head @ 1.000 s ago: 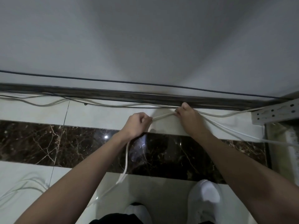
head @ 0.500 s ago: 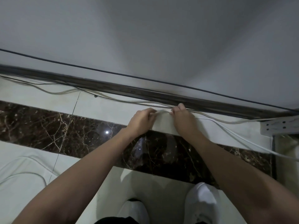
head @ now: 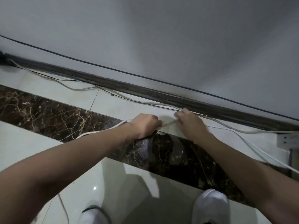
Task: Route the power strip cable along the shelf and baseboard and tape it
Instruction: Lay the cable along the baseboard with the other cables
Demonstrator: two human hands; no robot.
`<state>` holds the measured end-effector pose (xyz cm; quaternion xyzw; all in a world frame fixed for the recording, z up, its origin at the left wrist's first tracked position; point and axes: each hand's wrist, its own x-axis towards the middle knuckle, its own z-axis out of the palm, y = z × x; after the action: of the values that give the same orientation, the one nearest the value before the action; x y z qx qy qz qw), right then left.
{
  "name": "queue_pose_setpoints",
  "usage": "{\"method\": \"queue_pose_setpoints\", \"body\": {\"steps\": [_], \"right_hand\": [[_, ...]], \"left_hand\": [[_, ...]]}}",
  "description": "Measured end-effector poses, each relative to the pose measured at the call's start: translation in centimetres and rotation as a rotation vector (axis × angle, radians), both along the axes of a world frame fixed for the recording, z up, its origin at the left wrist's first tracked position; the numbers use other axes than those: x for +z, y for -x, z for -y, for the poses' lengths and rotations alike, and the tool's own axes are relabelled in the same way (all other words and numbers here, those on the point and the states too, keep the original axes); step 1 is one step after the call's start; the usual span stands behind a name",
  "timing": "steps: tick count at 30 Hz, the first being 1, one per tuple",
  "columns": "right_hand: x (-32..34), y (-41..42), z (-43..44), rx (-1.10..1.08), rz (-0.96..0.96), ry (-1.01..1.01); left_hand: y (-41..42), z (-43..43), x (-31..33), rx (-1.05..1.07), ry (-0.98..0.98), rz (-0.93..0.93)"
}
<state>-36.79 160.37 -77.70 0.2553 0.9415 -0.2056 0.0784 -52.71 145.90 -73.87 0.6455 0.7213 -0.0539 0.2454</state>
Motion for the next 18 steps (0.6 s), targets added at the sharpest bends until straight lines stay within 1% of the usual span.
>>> {"method": "queue_pose_setpoints", "body": {"steps": [2, 5, 8, 10, 12, 15, 16, 18], "right_hand": [[-0.1, 1.0, 1.2, 0.11, -0.058, 0.038], [-0.8, 1.8, 2.2, 0.138, -0.028, 0.005], [-1.2, 2.2, 2.1, 0.075, 0.047, -0.084], [-1.2, 2.5, 1.7, -0.01, 0.076, -0.107], [-1.3, 2.9, 1.7, -0.085, 0.066, -0.104], [-0.9, 3.7, 2.2, -0.128, 0.064, -0.125], [-0.8, 3.9, 2.5, -0.145, 0.078, -0.123], [-0.3, 4.4, 3.1, -0.187, 0.083, -0.115]], "left_hand": [[0.2, -0.9, -0.2, -0.022, -0.031, -0.075], [0.6, -1.1, -0.7, 0.02, -0.037, -0.065], [2.1, -0.2, -1.6, 0.226, -0.063, 0.061], [3.6, 1.1, -2.1, 0.284, -0.052, 0.1], [5.2, 2.6, -2.5, 0.272, -0.078, 0.131], [5.9, 3.6, -2.5, 0.269, -0.156, 0.193], [5.6, 3.5, -2.5, 0.264, -0.146, 0.19], [4.9, 2.8, -2.2, 0.191, -0.079, 0.076]]}}
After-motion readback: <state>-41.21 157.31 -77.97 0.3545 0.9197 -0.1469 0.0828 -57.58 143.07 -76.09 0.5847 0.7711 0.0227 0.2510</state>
